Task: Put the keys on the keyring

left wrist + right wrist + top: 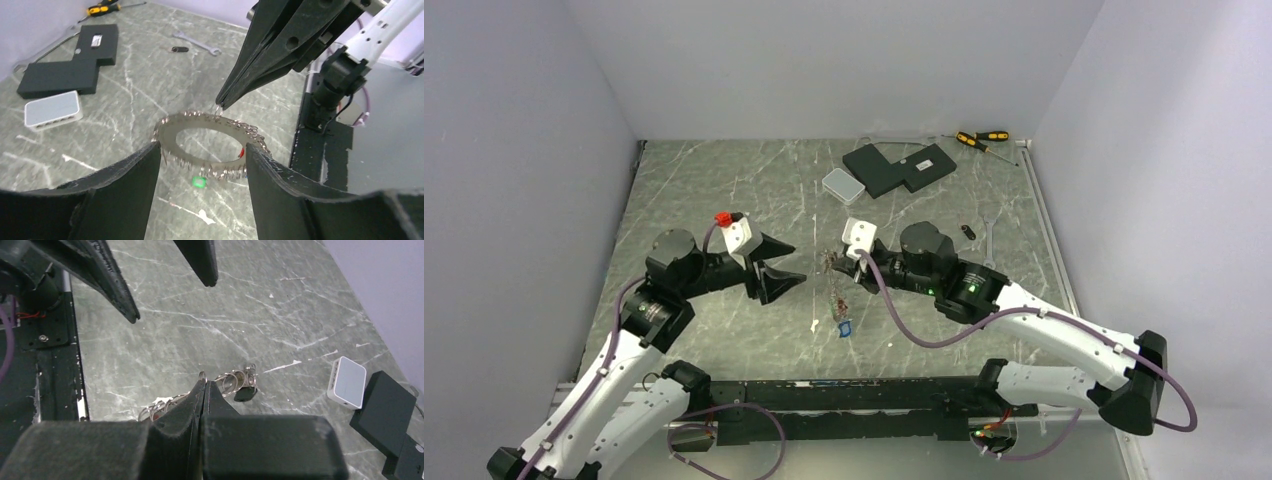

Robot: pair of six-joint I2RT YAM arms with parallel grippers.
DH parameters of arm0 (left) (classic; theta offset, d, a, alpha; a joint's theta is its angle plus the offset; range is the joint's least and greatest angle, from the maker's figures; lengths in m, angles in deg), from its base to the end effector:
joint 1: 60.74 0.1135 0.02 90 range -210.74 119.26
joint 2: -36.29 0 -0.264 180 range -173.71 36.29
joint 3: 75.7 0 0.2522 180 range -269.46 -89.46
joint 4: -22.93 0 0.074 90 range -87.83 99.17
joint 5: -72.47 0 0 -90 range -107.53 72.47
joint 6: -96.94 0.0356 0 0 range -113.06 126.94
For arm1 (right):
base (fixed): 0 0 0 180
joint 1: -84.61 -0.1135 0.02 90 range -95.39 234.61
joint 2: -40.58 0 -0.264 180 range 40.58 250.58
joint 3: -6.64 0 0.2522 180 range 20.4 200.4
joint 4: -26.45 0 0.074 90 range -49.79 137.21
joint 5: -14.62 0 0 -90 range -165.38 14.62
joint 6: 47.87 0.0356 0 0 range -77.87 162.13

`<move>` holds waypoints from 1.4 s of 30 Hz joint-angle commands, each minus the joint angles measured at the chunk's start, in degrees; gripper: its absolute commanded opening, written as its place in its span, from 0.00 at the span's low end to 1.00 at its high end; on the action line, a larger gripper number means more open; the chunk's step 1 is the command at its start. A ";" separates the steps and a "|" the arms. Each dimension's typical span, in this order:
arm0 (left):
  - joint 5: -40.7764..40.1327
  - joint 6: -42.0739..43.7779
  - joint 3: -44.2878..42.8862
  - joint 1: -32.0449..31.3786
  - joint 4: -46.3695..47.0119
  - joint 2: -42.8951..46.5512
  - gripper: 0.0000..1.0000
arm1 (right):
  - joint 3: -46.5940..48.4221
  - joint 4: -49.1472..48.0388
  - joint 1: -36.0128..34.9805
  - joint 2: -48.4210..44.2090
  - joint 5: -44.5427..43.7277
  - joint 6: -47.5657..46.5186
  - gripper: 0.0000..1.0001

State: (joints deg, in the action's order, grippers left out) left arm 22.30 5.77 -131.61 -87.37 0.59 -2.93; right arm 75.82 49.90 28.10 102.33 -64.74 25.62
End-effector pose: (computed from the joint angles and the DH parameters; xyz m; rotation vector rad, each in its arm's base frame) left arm 0.1309 -0.0912 0.3429 0.8907 1.4881 -0.9381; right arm 0.1324 0.2120 0.3486 -1.2326 1.4421 0.6531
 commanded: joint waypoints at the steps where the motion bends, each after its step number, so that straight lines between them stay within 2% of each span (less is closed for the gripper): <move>1: 8.58 -2.17 0.60 0.27 7.79 -0.24 0.65 | -0.74 -6.66 -0.66 -3.42 3.82 0.86 0.00; 9: 14.86 -6.25 3.94 0.27 16.64 -1.81 0.55 | -3.12 -12.43 -0.97 -5.98 5.89 4.77 0.00; 13: 15.26 -6.86 4.91 0.27 18.73 -2.31 0.53 | -3.46 -13.91 -1.29 -6.29 6.94 5.64 0.00; 23: 16.32 -7.64 7.12 0.13 23.40 -1.89 0.35 | -1.78 -13.91 -2.26 -4.78 8.41 5.64 0.00; 32: 16.86 -7.23 7.09 -0.26 22.83 -2.24 0.29 | -0.25 -13.83 -3.36 -2.79 7.94 5.05 0.00; 42: 16.59 -4.21 6.10 -1.26 18.38 -2.53 0.33 | 0.78 -13.51 -4.62 -2.78 6.28 4.17 0.00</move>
State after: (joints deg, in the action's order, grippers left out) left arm 37.71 -0.22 -124.39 -88.03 20.26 -5.47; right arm 72.65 41.62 24.10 100.58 -57.53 30.58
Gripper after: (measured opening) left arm 0.323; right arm 0.010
